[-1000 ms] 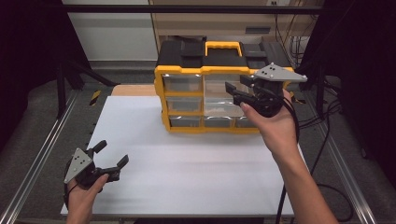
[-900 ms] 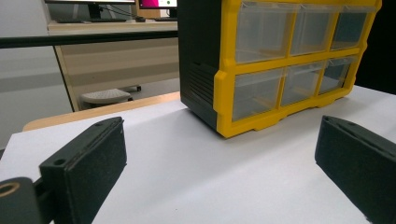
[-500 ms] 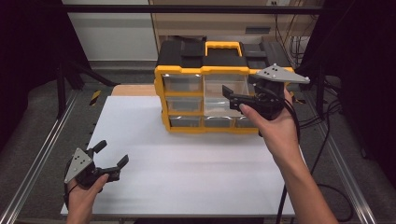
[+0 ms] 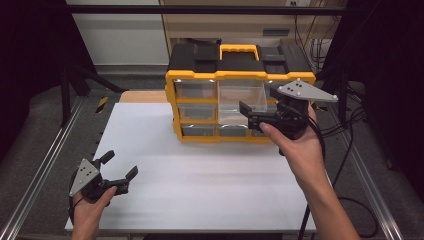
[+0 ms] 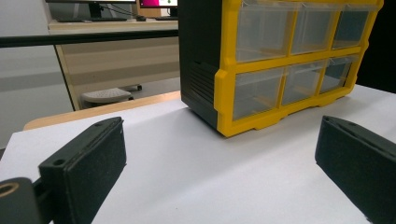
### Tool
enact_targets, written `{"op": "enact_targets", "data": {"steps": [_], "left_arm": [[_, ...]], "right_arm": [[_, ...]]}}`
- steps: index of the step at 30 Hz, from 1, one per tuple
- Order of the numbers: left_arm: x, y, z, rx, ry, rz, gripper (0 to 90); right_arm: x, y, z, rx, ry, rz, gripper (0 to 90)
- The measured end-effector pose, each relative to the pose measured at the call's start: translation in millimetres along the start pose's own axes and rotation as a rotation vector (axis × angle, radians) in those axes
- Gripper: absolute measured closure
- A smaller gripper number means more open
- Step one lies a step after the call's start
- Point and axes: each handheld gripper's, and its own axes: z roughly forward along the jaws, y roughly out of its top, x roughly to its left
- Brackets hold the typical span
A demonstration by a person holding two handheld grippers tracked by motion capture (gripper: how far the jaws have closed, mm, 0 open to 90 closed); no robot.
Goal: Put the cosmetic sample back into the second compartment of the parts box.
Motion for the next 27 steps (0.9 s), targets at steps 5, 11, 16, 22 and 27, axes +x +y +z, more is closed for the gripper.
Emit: {"op": "enact_targets", "data": {"steps": [5, 11, 16, 22, 27], "left_arm": [[0.0, 0.0, -0.2, 0.0, 0.001, 0.0, 2.1], [0.1, 0.0, -0.4, -0.001, 0.003, -0.001, 2.1], [0.0, 0.0, -0.2, 0.0, 0.002, 0.001, 2.0], [-0.2, 0.0, -0.3, 0.0, 0.002, 0.0, 2.0], [0.0, -0.1, -0.3, 0.0, 0.001, -0.001, 2.0]], "right_arm": [[-0.2, -9.2, -4.9, -0.006, -0.006, 0.002, 5.3], [-1.8, -20.7, -9.4, 0.0, -0.013, -0.006, 5.0], [-2.5, -27.7, -13.1, -0.006, -0.018, -0.011, 4.9], [-3.9, -32.9, -14.4, 0.002, -0.022, -0.014, 4.6], [-4.8, -35.9, -15.1, 0.004, -0.024, -0.014, 4.3]]}}
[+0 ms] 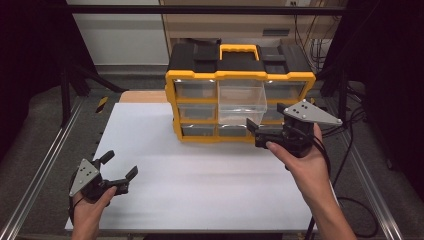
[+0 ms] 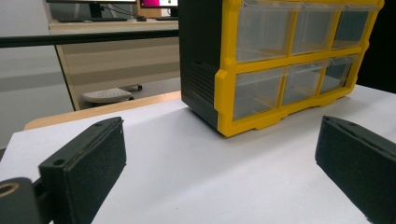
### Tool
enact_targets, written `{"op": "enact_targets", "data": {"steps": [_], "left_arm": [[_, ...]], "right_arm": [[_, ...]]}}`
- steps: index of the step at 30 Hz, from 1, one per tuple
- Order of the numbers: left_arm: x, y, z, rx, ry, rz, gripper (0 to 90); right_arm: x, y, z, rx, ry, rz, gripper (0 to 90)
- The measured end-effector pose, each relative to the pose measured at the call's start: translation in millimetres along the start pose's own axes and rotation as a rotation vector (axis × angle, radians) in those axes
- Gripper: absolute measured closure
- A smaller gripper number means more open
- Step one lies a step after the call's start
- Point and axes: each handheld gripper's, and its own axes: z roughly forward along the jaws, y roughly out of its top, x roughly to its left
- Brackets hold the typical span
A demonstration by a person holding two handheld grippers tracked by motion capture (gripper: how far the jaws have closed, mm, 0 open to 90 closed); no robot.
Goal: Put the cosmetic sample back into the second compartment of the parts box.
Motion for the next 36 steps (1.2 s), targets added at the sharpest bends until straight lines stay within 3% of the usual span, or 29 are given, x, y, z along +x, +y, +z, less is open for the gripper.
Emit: {"op": "enact_targets", "data": {"steps": [36], "left_arm": [[-0.6, 0.0, 0.3, 0.0, -0.003, 0.0, 2.0]], "right_arm": [[-7.1, -29.6, 0.4, 0.017, -0.011, 0.013, 2.9]]}}
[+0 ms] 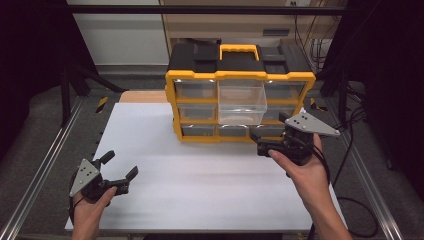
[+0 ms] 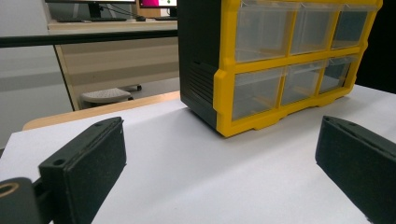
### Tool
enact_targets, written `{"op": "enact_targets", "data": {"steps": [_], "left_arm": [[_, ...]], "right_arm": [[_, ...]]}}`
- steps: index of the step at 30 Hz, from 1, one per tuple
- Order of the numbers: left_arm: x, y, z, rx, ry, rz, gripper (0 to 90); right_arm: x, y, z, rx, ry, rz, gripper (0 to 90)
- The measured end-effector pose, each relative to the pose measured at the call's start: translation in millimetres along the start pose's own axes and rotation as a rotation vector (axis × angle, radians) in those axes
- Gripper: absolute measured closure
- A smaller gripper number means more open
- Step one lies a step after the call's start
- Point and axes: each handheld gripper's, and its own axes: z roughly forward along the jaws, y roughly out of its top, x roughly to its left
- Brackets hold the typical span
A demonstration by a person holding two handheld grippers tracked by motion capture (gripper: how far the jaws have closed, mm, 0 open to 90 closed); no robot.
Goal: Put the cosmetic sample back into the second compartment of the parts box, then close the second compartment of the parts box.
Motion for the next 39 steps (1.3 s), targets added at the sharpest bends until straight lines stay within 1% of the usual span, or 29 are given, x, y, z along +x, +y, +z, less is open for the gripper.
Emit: {"op": "enact_targets", "data": {"steps": [10, 16, 22, 30, 32, 36, 39], "left_arm": [[-0.4, 0.1, 0.0, 0.001, -0.001, 0.003, 2.0], [0.0, -0.1, -0.5, -0.001, 0.001, 0.0, 2.0], [-0.5, -0.1, 0.0, 0.001, -0.001, 0.001, 2.0], [0.1, -0.2, -0.4, 0.0, 0.002, -0.001, 2.0], [-0.4, -0.1, 0.4, 0.001, 0.0, -0.001, 2.0], [-1.2, 0.0, 0.2, 0.0, -0.002, 0.002, 2.0], [-0.6, -0.4, 0.1, 0.002, -0.001, -0.001, 2.0]], "right_arm": [[-1.5, -9.4, 0.4, 0.011, -0.003, -0.002, 2.7], [-3.0, -17.2, 1.3, 0.02, -0.005, 0.005, 2.9], [-1.2, -25.9, 2.8, 0.031, 0.001, 0.001, 3.3], [2.5, -37.6, 7.2, 0.059, 0.006, -0.005, 4.1], [3.9, -40.0, 8.3, 0.065, 0.008, -0.012, 5.3], [5.6, -42.5, 10.0, 0.073, 0.002, -0.01, 10.2], [6.7, -43.5, 10.2, 0.07, -0.003, -0.015, 17.7]]}}
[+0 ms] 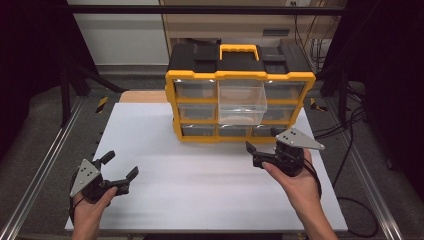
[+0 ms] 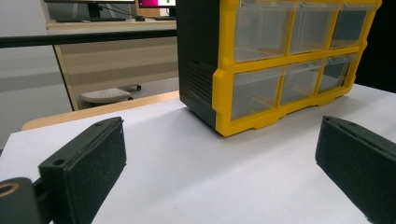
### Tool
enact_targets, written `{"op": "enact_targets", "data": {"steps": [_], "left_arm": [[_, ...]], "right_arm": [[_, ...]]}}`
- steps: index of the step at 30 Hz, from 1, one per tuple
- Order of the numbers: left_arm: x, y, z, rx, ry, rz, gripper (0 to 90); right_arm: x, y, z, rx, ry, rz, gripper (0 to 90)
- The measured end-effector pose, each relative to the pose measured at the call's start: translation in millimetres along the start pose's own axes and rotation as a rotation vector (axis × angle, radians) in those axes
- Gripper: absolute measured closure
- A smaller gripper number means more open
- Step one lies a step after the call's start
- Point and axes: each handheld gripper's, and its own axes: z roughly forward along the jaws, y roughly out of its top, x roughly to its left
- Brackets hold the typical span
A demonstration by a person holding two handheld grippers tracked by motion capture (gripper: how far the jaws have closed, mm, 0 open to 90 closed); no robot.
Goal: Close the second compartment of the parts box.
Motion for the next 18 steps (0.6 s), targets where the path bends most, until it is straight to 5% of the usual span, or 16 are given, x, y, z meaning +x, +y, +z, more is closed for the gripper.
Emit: {"op": "enact_targets", "data": {"steps": [18], "left_arm": [[-0.4, -0.3, 1.1, 0.002, -0.005, 0.002, 2.0]], "right_arm": [[5.1, 3.3, 0.8, -0.039, 0.059, -0.028, 76.4]]}}
